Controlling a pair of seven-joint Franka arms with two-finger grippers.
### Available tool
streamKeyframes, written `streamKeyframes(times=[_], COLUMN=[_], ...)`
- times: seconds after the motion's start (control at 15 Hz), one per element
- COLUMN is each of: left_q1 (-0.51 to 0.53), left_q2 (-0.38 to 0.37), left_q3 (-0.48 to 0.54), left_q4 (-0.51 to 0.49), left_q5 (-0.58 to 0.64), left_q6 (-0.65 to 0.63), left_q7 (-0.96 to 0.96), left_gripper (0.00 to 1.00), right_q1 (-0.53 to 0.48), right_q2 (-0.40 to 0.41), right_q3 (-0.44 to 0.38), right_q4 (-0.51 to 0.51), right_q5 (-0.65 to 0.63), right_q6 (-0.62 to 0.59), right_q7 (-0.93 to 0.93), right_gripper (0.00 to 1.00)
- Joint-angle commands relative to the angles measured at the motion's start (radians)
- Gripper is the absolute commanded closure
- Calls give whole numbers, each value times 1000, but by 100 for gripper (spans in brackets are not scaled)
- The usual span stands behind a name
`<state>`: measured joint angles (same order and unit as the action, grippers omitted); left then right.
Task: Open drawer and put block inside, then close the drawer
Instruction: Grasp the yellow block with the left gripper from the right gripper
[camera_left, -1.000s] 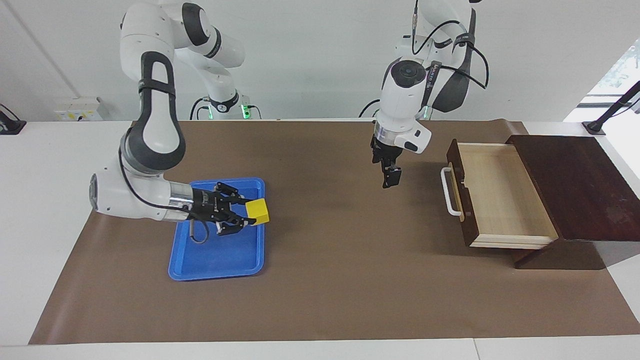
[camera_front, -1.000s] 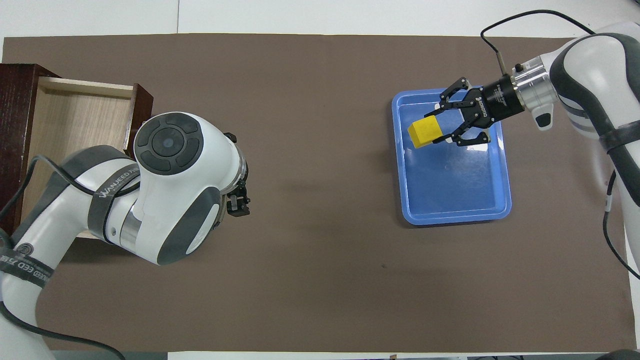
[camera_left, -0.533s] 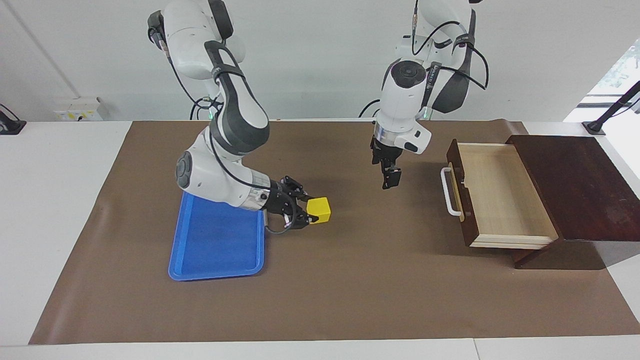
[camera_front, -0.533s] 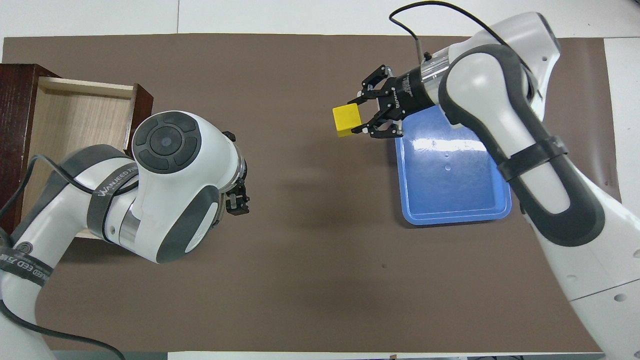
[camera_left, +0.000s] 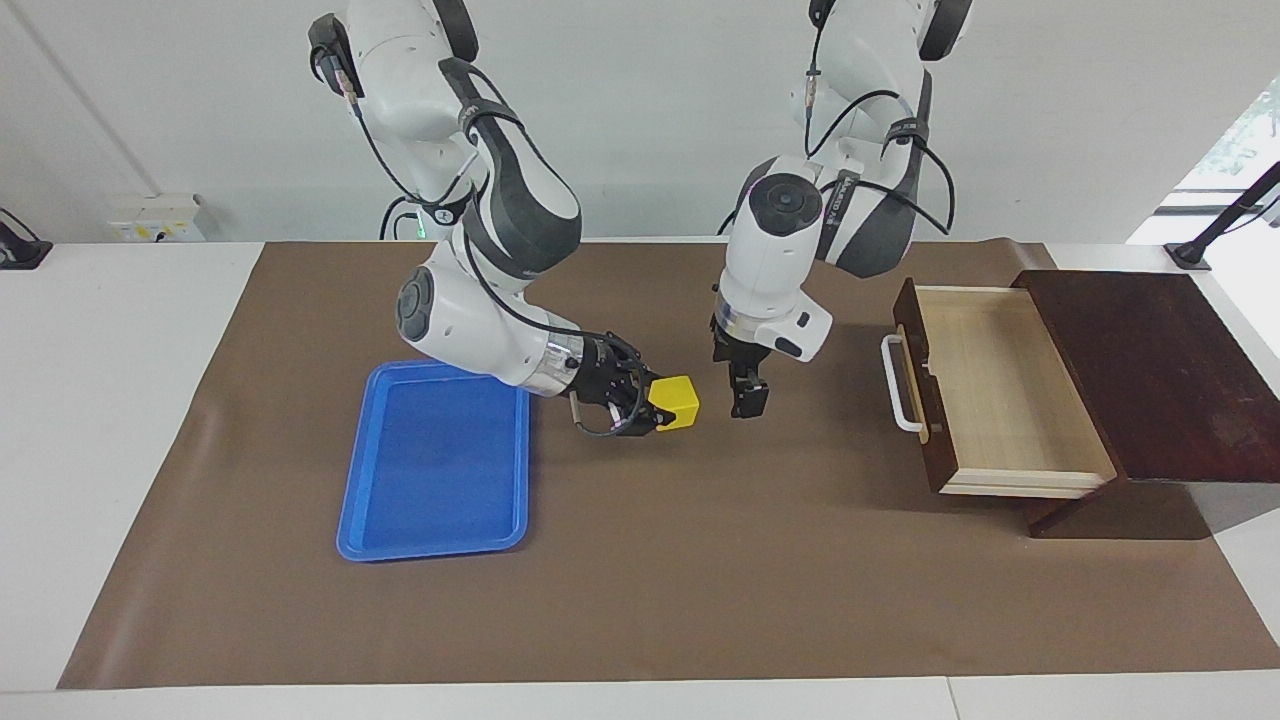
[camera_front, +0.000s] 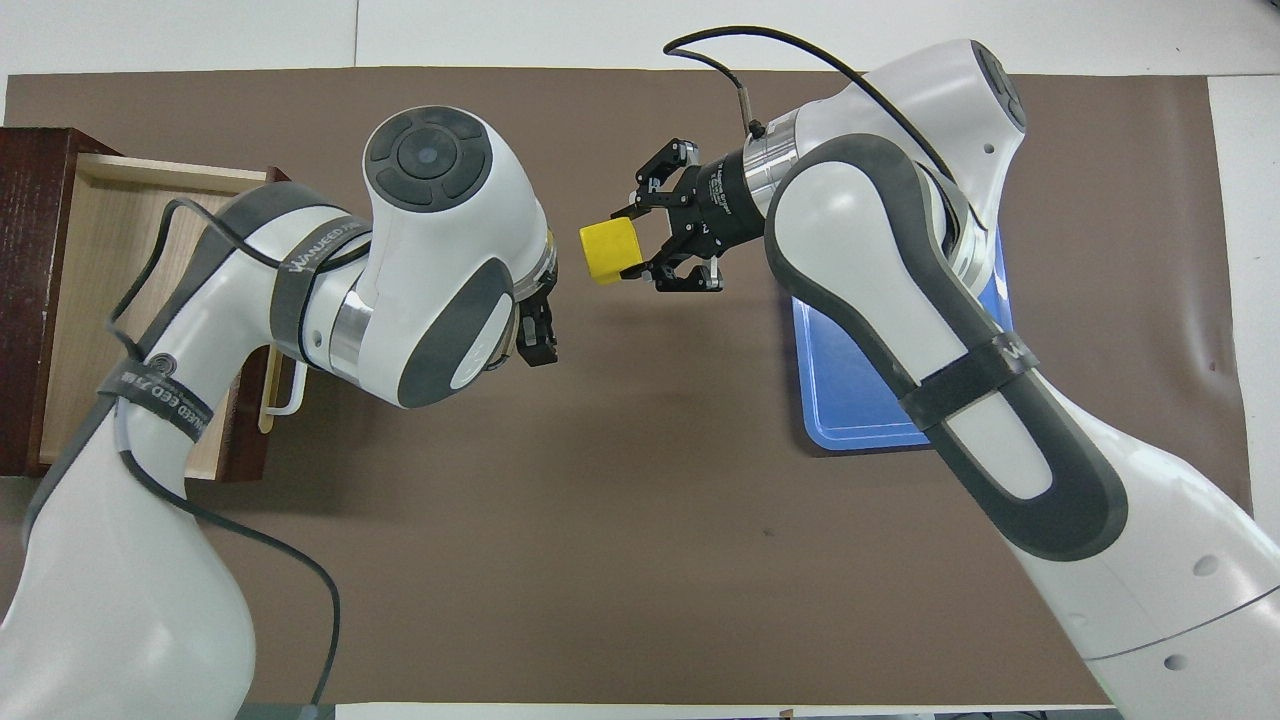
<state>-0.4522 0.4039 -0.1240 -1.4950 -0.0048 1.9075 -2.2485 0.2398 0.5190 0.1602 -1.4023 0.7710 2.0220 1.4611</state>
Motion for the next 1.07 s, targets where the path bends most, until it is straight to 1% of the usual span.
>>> streamKeyframes(times=[0.0, 0.4, 0.6, 0.8, 1.0], left_q1=[-17, -33, -33, -37, -37], left_q2=[38, 44, 33, 36, 36], left_q3=[9, 7, 3, 6, 4], left_q4=[76, 84, 90, 101, 98], left_q5=[-32, -40, -50, -61, -60], left_q6=[-16, 12, 15, 66, 81], left_q7=[-14, -17, -22, -25, -25], left_gripper=[0, 0, 0, 0, 0], right_q1=[16, 15, 13, 13, 13], right_q2=[-19, -19, -19, -20, -22], right_q3=[-2, -1, -1, -1, -1], right_q4=[-23, -23, -23, -23, -23], right_q5=[22, 24, 24, 24, 34], right_q6=[38, 38, 38, 37, 38], right_q7=[30, 38, 38, 38, 35], right_gripper=[100, 100, 100, 100, 100])
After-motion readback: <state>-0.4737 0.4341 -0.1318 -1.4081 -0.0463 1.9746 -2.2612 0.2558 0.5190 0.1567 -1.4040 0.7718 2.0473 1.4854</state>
